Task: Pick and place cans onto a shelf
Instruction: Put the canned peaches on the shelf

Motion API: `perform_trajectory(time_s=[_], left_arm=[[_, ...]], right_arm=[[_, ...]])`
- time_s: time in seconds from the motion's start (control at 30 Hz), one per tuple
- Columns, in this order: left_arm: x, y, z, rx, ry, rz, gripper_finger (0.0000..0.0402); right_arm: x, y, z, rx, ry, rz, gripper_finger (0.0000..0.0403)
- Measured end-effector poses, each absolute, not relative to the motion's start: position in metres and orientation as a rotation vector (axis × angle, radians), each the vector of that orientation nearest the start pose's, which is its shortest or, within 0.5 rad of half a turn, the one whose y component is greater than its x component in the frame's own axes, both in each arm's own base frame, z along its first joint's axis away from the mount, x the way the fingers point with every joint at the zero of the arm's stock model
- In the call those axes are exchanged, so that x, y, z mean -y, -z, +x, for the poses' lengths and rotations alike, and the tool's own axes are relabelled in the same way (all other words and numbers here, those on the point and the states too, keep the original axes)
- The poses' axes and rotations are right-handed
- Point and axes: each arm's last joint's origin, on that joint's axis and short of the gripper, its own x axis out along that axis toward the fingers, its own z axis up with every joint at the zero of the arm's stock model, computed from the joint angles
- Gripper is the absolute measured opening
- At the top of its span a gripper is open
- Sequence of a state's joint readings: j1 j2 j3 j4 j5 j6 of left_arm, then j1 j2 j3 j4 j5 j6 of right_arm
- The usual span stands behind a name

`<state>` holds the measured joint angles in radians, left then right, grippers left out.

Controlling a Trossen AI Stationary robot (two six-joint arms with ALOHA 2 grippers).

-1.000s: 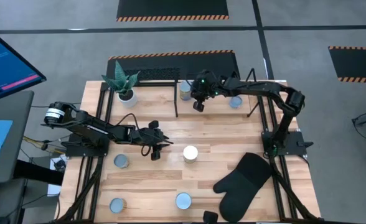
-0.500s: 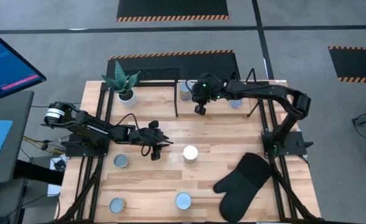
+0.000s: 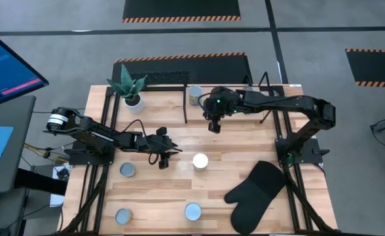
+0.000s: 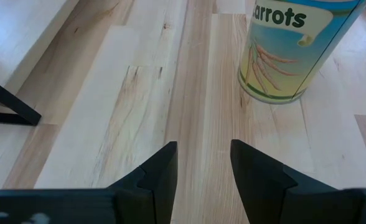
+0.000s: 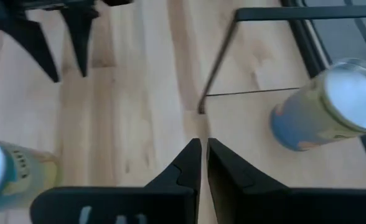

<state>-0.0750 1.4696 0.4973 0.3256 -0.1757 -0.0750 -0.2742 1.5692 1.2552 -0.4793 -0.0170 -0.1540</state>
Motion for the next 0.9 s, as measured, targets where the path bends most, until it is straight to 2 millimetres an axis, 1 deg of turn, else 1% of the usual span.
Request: perform_trajectory(time_s=[0.1, 0.27, 0.33, 0.9], left_arm=[[0.0142, -0.1395, 0.2574, -0.637, -0.121, 0.008, 0.014], [0.0143, -0.1395, 0.2574, -0.637, -0.121, 0.009, 0.014], [0.0142, -0.1395, 0.2574, -0.637, -0.121, 0.008, 0.014], [0.0142, -0.1395, 0.2574, -0.637, -0.121, 0.008, 0.014]], right_arm=[[0.0865, -0.2786, 0.3262, -0.83, 0.208, -0.049, 0.0051], [0.0891, -0.2773, 0.3219, -0.889, 0.487, -0.131, 0.0051], [0.0908, -0.277, 0.32, -0.904, 0.555, -0.151, 0.0051], [0.0905, -0.2763, 0.3194, -0.917, 0.55, -0.16, 0.0051]])
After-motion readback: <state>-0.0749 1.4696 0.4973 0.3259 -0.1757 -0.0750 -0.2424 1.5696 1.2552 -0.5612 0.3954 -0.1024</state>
